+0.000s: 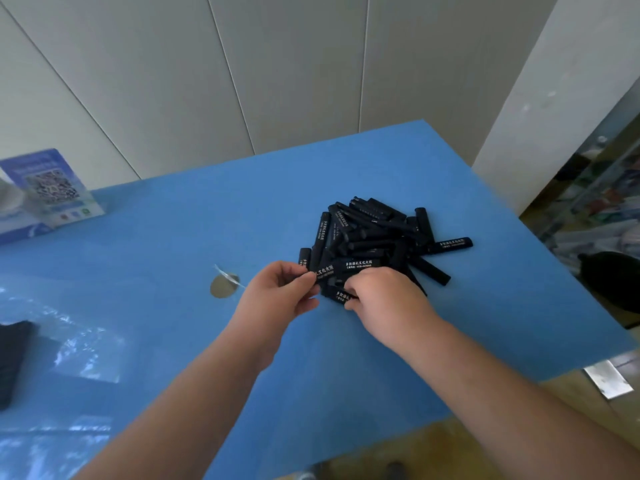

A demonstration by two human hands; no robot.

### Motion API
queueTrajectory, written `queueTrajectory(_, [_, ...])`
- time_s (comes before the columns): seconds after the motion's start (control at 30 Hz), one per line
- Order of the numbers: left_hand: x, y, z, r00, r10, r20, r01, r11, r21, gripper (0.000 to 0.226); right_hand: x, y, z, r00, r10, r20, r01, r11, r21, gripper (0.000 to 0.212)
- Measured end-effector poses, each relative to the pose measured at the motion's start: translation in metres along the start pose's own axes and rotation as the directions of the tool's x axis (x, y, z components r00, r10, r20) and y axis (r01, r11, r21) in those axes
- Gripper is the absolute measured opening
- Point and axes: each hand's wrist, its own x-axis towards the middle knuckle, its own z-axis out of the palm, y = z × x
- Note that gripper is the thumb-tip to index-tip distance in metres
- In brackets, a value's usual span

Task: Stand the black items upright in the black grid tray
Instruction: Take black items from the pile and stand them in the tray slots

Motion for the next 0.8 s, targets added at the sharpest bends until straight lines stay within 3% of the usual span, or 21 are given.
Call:
queueTrajectory(0.13, [0.000, 0.004, 0.000, 0.998, -0.036, 0.059, 0.044, 0.990, -0.132, 0.013, -0.007, -0.002, -0.002, 0.998, 0.013, 0.057, -0.012, 1.000, -0.015, 0.018])
queueTrajectory(0.3, [0.001, 0.004, 0.009, 0.990, -0.082, 0.115, 0.098, 0.985, -0.143, 0.014, -0.019, 0.001, -0.009, 0.988, 0.079, 0.131, -0.078, 0.997, -0.011, 0.015])
queueTrajectory(0.47, [0.001, 0.003, 0.026, 0.987, -0.074, 0.142, 0.089, 0.991, -0.104, 0.013, -0.034, 0.018, -0.020, 0.970, 0.213, 0.118, -0.237, 0.935, 0.262, 0.008])
queueTrajectory(0.53, [0.001, 0.004, 0.034, 0.985, -0.060, 0.162, 0.077, 0.992, -0.104, 0.008, -0.040, 0.026, -0.025, 0.948, 0.299, 0.113, -0.318, 0.846, 0.428, 0.011])
queueTrajectory(0.63, [-0.001, 0.004, 0.046, 0.981, -0.053, 0.188, 0.080, 0.986, -0.143, 0.004, -0.048, 0.038, -0.034, 0.923, 0.361, 0.134, -0.346, 0.625, 0.700, 0.009])
queueTrajectory(0.73, [-0.007, 0.004, 0.058, 0.974, -0.027, 0.226, 0.063, 0.986, -0.155, 0.004, -0.056, 0.048, -0.043, 0.925, 0.327, 0.192, -0.317, 0.391, 0.864, 0.003])
queueTrajectory(0.8, [-0.012, 0.004, 0.065, 0.971, -0.006, 0.241, 0.045, 0.986, -0.158, 0.008, -0.060, 0.054, -0.046, 0.936, 0.281, 0.210, -0.292, 0.289, 0.912, 0.009])
